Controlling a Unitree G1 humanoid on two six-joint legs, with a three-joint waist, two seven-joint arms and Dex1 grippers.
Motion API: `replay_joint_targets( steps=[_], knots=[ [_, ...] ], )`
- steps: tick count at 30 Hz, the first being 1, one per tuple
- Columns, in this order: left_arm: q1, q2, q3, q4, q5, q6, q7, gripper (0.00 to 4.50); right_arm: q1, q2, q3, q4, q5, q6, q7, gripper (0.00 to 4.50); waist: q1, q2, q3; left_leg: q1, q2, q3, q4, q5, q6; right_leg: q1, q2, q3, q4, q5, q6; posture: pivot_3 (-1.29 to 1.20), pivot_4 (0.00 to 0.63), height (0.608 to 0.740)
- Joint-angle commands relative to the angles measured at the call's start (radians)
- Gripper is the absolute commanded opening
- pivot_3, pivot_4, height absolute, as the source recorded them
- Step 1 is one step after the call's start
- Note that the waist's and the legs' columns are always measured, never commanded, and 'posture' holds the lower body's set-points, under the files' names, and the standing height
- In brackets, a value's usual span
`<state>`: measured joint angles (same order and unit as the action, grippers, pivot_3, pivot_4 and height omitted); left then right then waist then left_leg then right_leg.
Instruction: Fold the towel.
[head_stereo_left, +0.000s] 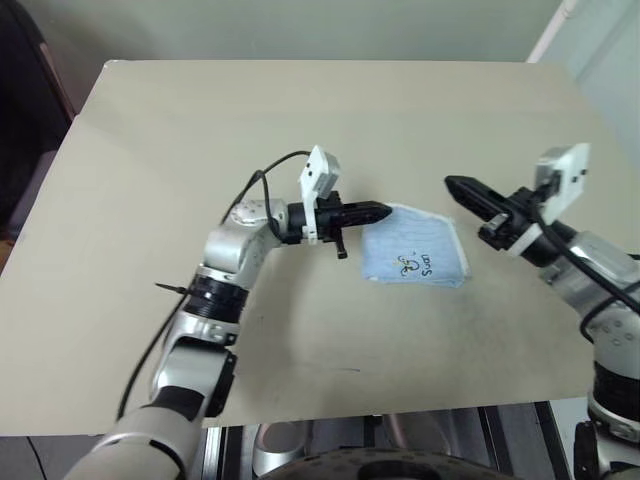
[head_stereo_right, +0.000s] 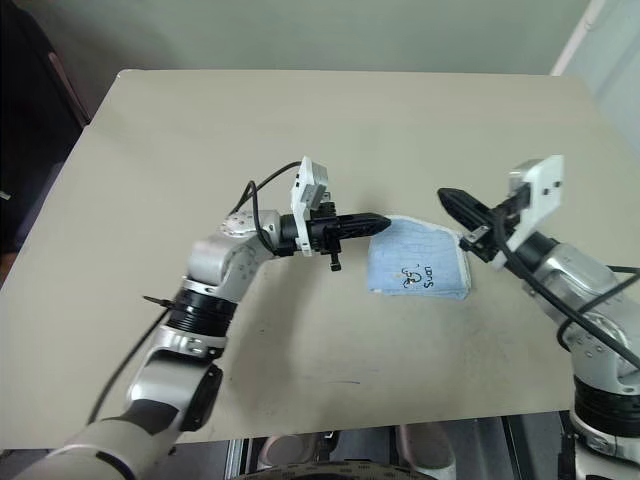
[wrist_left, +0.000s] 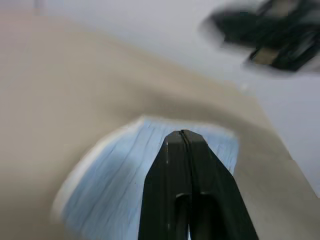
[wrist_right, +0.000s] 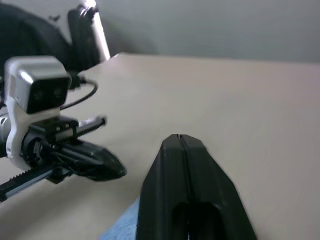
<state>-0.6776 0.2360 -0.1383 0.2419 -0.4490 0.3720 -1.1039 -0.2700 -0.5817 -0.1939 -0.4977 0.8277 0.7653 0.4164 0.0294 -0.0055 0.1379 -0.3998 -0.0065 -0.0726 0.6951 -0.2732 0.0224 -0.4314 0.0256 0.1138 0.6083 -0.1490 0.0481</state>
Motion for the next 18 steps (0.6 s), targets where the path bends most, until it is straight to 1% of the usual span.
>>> replay_joint_targets(
  steps=[1,4,8,12,15,18],
  knots=[
    [0.014,-0.023,-0.002,0.018,0.019,-0.143,-0.056,0.01,-0.038,0.035,0.075,0.06,-0.072,-0.029,0.002,0.0,-0.002,0.0,0.0,0.0,0.0,0.0,0.001,-0.001,0.0,0.0,0.0,0.0,0.0,0.0,0.0,0.0,0.15,0.74],
    [0.019,-0.046,-0.022,0.067,0.055,-0.206,-0.063,0.01,-0.059,0.071,0.116,0.161,-0.163,-0.064,-0.022,0.0,-0.005,0.0,0.0,0.0,0.0,0.0,0.003,-0.002,0.001,0.0,0.0,-0.001,0.0,0.001,-0.001,0.0,0.15,0.74],
    [0.019,-0.068,-0.053,0.149,0.103,-0.266,-0.086,0.01,-0.048,0.097,0.117,0.229,-0.224,-0.105,-0.017,0.0,-0.002,0.001,0.0,-0.002,0.0,0.0,0.004,-0.004,0.004,0.0,-0.002,-0.001,0.0,0.002,0.001,0.0,0.15,0.74],
    [0.035,-0.086,-0.099,0.268,0.168,-0.35,-0.119,0.01,0.006,0.12,0.12,0.274,-0.273,-0.147,-0.011,0.0,-0.003,0.002,0.0,-0.003,0.0,0.001,0.004,-0.005,0.004,-0.001,-0.004,-0.003,-0.001,0.002,0.0,0.0,0.15,0.74],
    [0.047,-0.107,-0.138,0.381,0.238,-0.451,-0.117,0.01,0.057,0.137,0.11,0.3,-0.304,-0.18,-0.016,0.0,-0.002,0.002,-0.001,-0.003,0.0,0.001,0.004,-0.006,0.004,-0.001,-0.004,-0.003,0.0,0.002,0.0,0.0,0.15,0.74],
    [0.05,-0.131,-0.15,0.463,0.28,-0.504,-0.101,0.01,0.116,0.139,0.14,0.297,-0.35,-0.199,-0.007,0.0,-0.002,0.003,-0.001,-0.003,-0.001,0.001,0.004,-0.007,0.004,-0.002,-0.005,-0.003,-0.001,0.002,0.0,0.0,0.15,0.74]
  ],
)
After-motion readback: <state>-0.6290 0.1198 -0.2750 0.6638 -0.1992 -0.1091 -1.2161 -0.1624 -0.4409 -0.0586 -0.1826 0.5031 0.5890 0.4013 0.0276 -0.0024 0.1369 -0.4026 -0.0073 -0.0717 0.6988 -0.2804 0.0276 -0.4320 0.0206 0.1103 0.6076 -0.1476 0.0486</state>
